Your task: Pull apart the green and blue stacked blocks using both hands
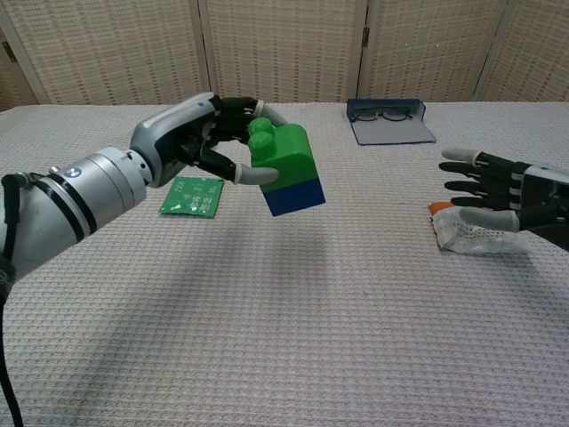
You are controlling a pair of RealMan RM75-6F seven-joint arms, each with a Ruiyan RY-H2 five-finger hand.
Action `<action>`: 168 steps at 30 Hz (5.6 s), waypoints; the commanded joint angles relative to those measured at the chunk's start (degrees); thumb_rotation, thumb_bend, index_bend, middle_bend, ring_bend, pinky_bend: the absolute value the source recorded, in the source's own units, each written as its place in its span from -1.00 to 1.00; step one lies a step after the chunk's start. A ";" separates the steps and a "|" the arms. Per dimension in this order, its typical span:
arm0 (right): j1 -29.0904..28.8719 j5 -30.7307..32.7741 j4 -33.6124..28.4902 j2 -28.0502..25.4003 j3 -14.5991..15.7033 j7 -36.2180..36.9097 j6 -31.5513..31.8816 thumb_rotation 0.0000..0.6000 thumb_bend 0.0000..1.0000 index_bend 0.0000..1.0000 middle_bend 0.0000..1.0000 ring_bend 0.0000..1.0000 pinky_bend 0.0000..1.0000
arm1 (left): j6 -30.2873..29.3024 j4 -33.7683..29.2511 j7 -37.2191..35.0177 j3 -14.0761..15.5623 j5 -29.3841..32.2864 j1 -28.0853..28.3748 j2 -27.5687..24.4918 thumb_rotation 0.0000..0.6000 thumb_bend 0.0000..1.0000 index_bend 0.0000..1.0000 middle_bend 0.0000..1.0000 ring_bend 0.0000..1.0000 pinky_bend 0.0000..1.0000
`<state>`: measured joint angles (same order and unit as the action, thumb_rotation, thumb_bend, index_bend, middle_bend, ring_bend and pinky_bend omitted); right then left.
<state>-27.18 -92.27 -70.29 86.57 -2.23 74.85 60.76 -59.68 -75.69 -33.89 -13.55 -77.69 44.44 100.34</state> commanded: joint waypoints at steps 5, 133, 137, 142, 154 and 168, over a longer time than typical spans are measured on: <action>-3.35 -0.62 -0.15 3.49 -0.40 1.17 -1.10 1.00 -0.26 -1.00 -1.00 -0.94 -1.00 | 0.01 -3.26 1.80 -0.98 0.36 -0.09 -1.23 1.00 -0.25 0.54 0.71 -0.23 -1.00; -1.44 13.12 -12.82 -8.58 -0.80 -41.70 -3.34 1.00 -0.26 0.57 -0.06 -0.20 -0.67 | -11.91 12.77 -4.74 8.21 -7.68 -10.71 -2.20 1.00 -0.20 0.55 0.71 -0.30 -1.00; 0.02 12.70 -11.86 -8.86 0.25 -42.29 -2.69 1.00 -0.26 0.57 -0.06 -0.20 -0.67 | -12.71 16.88 -8.32 9.44 -8.26 -12.25 -0.80 1.00 -0.20 0.55 0.71 -0.30 -1.00; 0.74 12.70 -11.23 -8.85 0.78 -42.96 -3.16 1.00 -0.26 0.57 -0.06 -0.20 -0.67 | -12.17 21.48 -12.33 10.39 -8.62 -13.08 1.26 1.00 -0.19 0.55 0.71 -0.31 -1.00; 1.09 11.17 -10.55 -9.29 1.65 -45.23 -4.51 1.00 -0.26 0.31 -0.24 -0.33 -0.69 | -9.72 27.46 -16.41 12.28 -10.34 -13.01 3.66 1.00 -0.20 0.36 0.61 -0.45 -1.00; -0.65 10.05 -13.42 -14.01 2.24 -46.67 -8.53 1.00 -0.26 -1.00 -1.00 -1.00 -1.00 | -7.09 23.61 -13.44 12.95 -11.67 -11.33 0.17 1.00 -0.40 -0.81 -0.92 -1.00 -1.00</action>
<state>-27.68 -82.06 -83.38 72.90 0.00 28.03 52.41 -66.89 -51.78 -47.80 -0.53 -89.26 32.92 100.80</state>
